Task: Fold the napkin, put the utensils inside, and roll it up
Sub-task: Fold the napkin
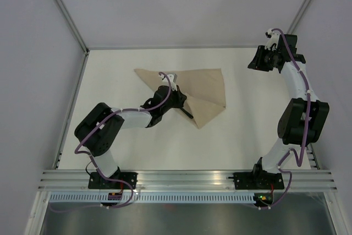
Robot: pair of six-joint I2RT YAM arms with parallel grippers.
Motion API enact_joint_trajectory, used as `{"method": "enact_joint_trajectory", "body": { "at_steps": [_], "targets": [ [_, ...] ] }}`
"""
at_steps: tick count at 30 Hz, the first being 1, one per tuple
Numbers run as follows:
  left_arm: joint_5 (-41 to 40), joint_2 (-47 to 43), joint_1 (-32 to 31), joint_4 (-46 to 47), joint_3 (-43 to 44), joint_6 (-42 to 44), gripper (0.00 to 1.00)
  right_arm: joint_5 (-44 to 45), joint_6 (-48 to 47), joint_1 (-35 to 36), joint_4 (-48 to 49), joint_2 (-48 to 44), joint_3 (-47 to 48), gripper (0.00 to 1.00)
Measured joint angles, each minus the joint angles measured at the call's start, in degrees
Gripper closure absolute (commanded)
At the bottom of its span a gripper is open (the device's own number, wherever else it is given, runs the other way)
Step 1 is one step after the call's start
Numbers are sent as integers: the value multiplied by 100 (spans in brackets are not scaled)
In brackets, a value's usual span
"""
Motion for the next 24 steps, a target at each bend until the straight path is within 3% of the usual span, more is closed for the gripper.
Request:
{"method": "enact_joint_trajectory", "body": {
  "at_steps": [24],
  "targets": [
    [120,2,599,-155,-212,-389,98,-7,-2,42,-2,0,0,65]
  ]
}}
